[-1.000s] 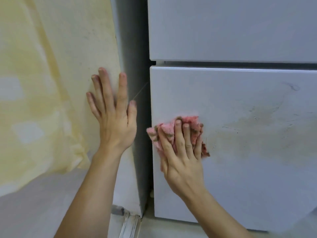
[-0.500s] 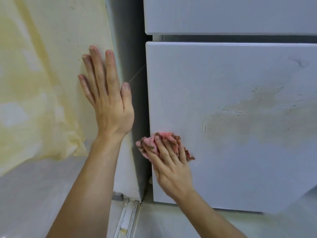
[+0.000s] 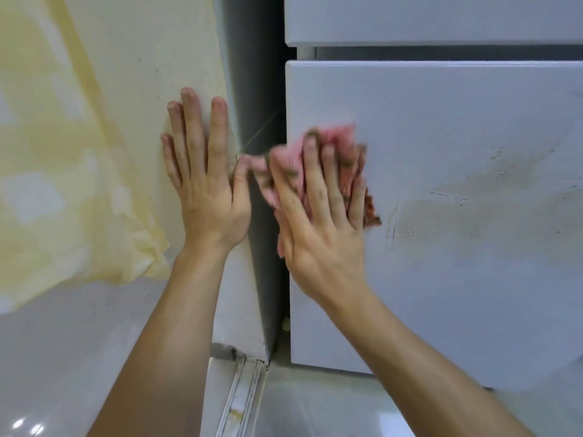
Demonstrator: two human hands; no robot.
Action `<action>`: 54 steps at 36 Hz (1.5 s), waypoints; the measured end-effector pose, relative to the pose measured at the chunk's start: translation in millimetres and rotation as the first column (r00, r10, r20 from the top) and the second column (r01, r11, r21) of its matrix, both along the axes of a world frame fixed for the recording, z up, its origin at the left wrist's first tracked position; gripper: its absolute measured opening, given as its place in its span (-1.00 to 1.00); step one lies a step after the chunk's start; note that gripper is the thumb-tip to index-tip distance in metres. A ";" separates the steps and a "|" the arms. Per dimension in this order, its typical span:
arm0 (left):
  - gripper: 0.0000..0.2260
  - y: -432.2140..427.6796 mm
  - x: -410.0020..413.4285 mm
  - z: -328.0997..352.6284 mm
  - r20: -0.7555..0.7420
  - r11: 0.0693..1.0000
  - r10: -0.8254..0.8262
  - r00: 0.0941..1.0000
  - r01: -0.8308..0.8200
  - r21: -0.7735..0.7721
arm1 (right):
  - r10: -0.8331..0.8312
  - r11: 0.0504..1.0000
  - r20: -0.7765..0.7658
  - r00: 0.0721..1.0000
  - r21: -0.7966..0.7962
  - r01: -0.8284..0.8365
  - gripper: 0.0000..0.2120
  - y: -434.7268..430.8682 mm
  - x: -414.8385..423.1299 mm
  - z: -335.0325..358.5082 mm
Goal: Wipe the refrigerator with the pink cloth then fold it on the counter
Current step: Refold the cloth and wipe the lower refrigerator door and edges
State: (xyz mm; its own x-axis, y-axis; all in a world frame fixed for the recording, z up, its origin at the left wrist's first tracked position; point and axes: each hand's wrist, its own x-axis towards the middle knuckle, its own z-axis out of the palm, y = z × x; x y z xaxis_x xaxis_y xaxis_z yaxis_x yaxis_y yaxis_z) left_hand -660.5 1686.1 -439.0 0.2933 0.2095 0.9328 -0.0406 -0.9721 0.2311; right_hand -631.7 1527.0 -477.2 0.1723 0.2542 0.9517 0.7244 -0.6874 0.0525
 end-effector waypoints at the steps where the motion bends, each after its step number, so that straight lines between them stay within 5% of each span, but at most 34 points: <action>1: -0.46 -1.1 0.5 0.3 0.004 1.000 0.000 1.000 0.000 0.000 | 0.010 0.998 -0.006 1.000 -0.059 -0.010 -0.47 -6.4 1.8 -23.4; 6: -0.49 -9.9 4.8 1.4 0.069 1.000 0.023 0.997 -0.022 -0.008 | 0.002 0.868 -0.084 0.996 -0.495 -0.043 -0.24 -53.2 5.5 -136.5; 10: -0.51 -15.7 7.4 -1.6 0.127 0.998 0.056 0.990 -0.053 -0.024 | -0.017 0.821 -0.134 0.991 -0.567 -0.062 -0.16 -72.4 3.1 -153.3; 15: -0.51 -15.8 7.5 -13.4 0.126 0.998 0.062 0.990 -0.058 -0.036 | 0.005 0.935 -0.123 0.992 -0.351 -0.048 -0.07 -69.3 7.2 -104.0; 19: -0.52 -19.1 9.2 -15.5 0.135 0.997 0.053 0.989 -0.045 -0.057 | -0.033 0.999 -0.096 0.995 0.033 0.037 -0.32 -55.6 8.5 -2.6; 23: -0.52 -34.6 14.1 -16.2 0.153 0.999 -0.003 0.988 0.008 -0.036 | -0.081 0.973 -0.095 0.992 0.207 0.099 -0.47 -51.2 12.7 55.7; 28: -0.48 -56.2 20.2 -17.1 0.156 0.995 -0.104 0.982 0.100 0.029 | -0.128 0.976 -0.029 0.991 0.176 0.131 -0.48 -53.1 20.7 25.2; 37: -0.42 -71.6 28.0 -24.6 0.106 0.996 0.013 0.994 -0.022 0.082 | -0.066 0.979 -0.078 0.995 -0.196 0.050 -0.31 -109.1 29.2 -100.3; 48: -0.34 -90.9 30.3 -23.3 0.047 0.989 0.102 0.994 -0.106 0.101 | -0.152 0.980 -0.071 0.986 0.117 0.159 -0.50 -98.2 27.6 50.1; 54: -0.42 -98.7 31.8 -22.3 0.078 0.982 0.076 0.994 -0.089 0.168 | -0.177 0.970 -0.064 0.982 0.155 0.185 -0.47 -97.2 30.7 25.6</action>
State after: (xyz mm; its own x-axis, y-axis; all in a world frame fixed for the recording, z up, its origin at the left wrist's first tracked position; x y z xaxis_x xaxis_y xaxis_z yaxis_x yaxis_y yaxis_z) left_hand -628.8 1587.4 -461.3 0.2140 0.0658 0.9746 0.0311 -0.9977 0.0606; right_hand -601.0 1429.8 -451.7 0.2494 0.0597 0.9666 0.5860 -0.8039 -0.1015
